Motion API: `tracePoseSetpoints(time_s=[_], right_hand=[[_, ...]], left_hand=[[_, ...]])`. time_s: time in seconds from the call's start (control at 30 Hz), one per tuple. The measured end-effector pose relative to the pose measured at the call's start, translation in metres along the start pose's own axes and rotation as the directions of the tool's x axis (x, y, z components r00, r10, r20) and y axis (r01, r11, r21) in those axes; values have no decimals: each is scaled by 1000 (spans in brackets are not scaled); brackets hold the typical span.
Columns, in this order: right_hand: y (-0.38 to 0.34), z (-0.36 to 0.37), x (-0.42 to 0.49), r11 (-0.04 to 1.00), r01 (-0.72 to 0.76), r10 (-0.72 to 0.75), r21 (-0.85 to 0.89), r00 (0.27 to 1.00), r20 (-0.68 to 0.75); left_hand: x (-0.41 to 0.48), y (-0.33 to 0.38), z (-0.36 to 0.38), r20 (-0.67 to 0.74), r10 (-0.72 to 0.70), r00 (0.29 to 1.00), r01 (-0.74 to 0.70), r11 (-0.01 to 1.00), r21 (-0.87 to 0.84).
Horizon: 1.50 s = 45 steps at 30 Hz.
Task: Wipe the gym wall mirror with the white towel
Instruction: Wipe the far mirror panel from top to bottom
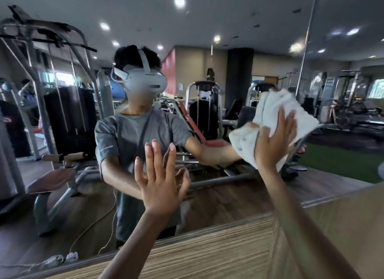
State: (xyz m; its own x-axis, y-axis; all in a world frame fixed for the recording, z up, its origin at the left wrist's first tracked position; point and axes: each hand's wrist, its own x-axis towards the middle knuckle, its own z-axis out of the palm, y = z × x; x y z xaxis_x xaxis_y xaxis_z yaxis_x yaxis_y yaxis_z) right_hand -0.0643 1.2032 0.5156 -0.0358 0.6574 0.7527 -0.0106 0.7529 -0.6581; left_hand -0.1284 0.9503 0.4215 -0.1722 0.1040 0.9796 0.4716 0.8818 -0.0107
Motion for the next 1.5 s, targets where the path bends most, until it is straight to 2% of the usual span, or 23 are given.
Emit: tracePoseSetpoints(time_s=[0.07,0.13,0.23,0.27,0.3,0.33,0.43,0.53,0.57,0.63,0.73,0.8,0.9,0.97,1.03,1.07,1.13,1.2,1.27,1.3,1.37,1.43,1.5], right_hand=[[-29,7,8,999,-29,30,39,999,-28],[-37,11,-11,980,195,-196,-40,981,0],[7,6,-56,742,653,-634,-152,757,156],[32,2,-64,670,726,-698,-156,687,199],[55,-3,-69,667,729,-696,-152,683,220],[71,-9,-70,741,655,-622,-150,752,218],[70,-10,-48,981,168,-159,-95,983,90],[20,3,-22,991,-130,130,17,991,-42],[8,7,-25,992,-126,126,15,990,-58],[7,12,-51,996,85,-85,-27,996,-6],[63,4,-107,824,544,-509,-161,834,212],[111,-7,-124,816,545,-491,-192,829,267],[118,-12,-104,995,46,-39,-88,996,77],[81,-3,-70,934,-347,353,90,932,-78],[35,9,-60,874,-467,482,137,869,-113],[17,12,-68,914,-391,403,110,908,-112],[10,16,-106,999,-44,44,24,999,-21],[39,10,-146,933,346,-326,-100,930,170],[82,1,-152,887,440,-399,-142,884,244],[93,-3,-145,937,318,-285,-142,935,210],[87,-1,-122,989,-142,145,-47,988,60],[52,10,-96,879,-469,475,91,878,-62],[9,19,-104,900,-431,435,70,899,-59]], left_hand=[[0,2,2,-18,-17,1000,17,1000,-17],[-1,0,3,-31,-14,999,13,999,-31],[-4,-4,6,-79,43,996,-45,999,-20],[-4,-5,8,-92,66,994,-66,998,-6],[-4,-6,9,-100,77,992,-77,997,0],[-4,-6,10,-101,76,992,-76,997,-2],[-6,-4,12,-108,98,989,-100,995,-8],[-6,-4,12,-131,134,982,-140,989,-38],[-6,-4,11,-143,137,980,-146,988,-48],[-7,-5,11,-157,144,977,-154,987,-50],[-6,-7,11,-145,155,977,-167,983,-77],[-5,-8,11,-133,142,981,-154,984,-89],[-6,-5,12,-125,119,985,-130,988,-80],[-7,-4,11,-126,123,984,-133,988,-76],[-7,-5,9,-135,124,983,-135,988,-78],[-7,-5,9,-137,120,983,-132,988,-82],[-6,-5,8,-140,132,981,-145,985,-91],[-6,-9,4,-144,173,974,-189,976,-107],[-13,-21,-2,-119,154,981,-169,978,-126],[-20,-29,-5,-97,111,989,-122,985,-119],[-29,-44,-6,-106,67,992,-73,996,-52],[-33,-50,-2,-138,110,984,-107,994,29],[-35,-50,0,-141,120,983,-113,992,55]])
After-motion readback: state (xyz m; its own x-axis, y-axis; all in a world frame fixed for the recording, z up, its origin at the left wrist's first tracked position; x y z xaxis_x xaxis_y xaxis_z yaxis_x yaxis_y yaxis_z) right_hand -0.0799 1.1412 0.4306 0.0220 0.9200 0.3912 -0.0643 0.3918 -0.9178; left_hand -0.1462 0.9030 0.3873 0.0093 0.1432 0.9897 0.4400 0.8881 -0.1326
